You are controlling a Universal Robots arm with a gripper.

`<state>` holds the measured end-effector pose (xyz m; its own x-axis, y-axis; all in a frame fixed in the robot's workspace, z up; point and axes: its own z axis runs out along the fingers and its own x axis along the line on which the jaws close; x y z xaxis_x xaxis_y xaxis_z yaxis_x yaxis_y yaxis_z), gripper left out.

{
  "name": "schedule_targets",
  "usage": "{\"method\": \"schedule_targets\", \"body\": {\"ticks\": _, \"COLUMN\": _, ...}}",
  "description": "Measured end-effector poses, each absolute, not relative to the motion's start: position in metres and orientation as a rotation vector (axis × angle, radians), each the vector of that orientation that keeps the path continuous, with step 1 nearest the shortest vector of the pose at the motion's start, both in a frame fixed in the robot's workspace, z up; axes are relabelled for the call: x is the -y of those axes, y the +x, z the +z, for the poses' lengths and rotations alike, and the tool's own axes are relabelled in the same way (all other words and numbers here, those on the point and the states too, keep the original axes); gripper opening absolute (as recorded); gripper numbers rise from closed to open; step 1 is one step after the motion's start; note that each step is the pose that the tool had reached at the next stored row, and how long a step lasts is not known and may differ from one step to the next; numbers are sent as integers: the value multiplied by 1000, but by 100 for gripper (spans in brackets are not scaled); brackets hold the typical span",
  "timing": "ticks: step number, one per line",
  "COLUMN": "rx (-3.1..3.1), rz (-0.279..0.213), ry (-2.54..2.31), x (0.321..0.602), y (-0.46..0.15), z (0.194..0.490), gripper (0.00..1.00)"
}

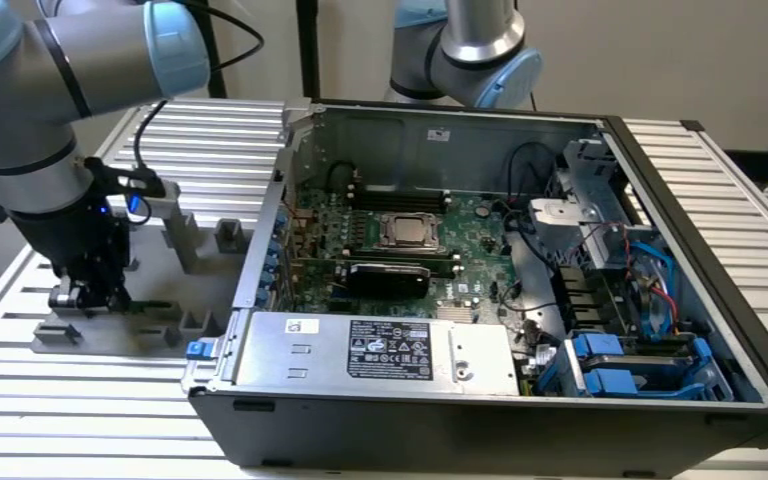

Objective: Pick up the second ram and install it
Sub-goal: 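Pick up the second ram and move it above second insertion slot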

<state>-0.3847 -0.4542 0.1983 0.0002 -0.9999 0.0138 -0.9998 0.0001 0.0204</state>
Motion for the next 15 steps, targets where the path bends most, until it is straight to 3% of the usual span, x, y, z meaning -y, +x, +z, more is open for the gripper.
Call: {"method": "schedule_targets", "body": {"ticks": 15, "rx": 2227, "rz": -12, "ry": 2185, "x": 454, "y": -385, "z": 208, "gripper": 0}}
